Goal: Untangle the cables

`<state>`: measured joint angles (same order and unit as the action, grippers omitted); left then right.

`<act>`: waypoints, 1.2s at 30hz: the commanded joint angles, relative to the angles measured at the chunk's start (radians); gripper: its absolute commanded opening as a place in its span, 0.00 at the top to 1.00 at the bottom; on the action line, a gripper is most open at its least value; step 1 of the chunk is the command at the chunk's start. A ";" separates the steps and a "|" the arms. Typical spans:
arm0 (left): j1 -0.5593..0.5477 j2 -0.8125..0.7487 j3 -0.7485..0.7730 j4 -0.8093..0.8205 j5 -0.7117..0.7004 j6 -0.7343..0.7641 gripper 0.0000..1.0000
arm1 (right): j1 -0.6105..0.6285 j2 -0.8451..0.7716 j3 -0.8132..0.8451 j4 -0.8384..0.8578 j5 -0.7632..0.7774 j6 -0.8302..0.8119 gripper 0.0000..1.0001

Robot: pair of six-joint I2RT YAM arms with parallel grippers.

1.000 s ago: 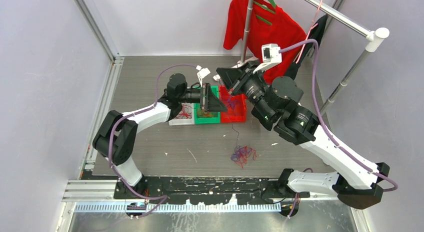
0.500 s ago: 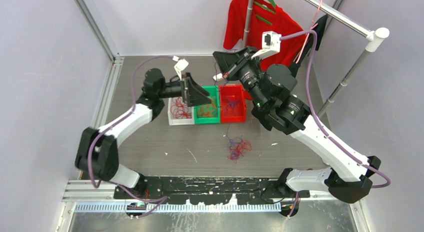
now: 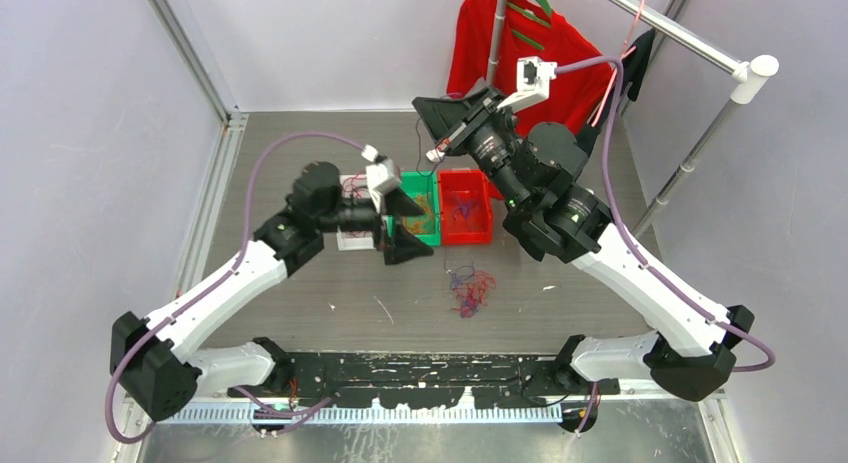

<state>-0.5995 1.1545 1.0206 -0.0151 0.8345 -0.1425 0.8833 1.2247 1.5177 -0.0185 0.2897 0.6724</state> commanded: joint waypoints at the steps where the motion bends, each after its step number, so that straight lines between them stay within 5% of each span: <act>1: -0.091 0.014 -0.048 0.052 -0.209 0.054 0.00 | -0.004 0.006 0.050 0.080 -0.047 0.049 0.99; 6: -0.113 0.067 -0.010 0.048 -0.296 0.043 0.05 | -0.003 0.004 0.040 0.113 -0.072 0.086 0.99; 13: -0.137 0.108 0.032 0.066 -0.334 -0.033 0.25 | -0.003 -0.026 0.006 0.140 -0.062 0.094 0.99; 26: -0.086 0.125 0.113 0.005 -0.237 -0.059 0.97 | -0.009 -0.092 -0.041 0.096 -0.069 0.074 0.99; 30: -0.023 0.067 0.124 -0.064 -0.191 -0.034 1.00 | -0.016 -0.145 -0.090 0.046 -0.113 0.006 0.96; 36: 0.008 0.036 0.174 -0.147 -0.130 0.019 1.00 | -0.020 -0.162 -0.080 -0.139 -0.349 -0.117 0.78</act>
<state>-0.5961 1.2385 1.1175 -0.1253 0.6262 -0.1719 0.8661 1.0798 1.4246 -0.0521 0.1261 0.6674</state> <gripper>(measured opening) 0.010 0.154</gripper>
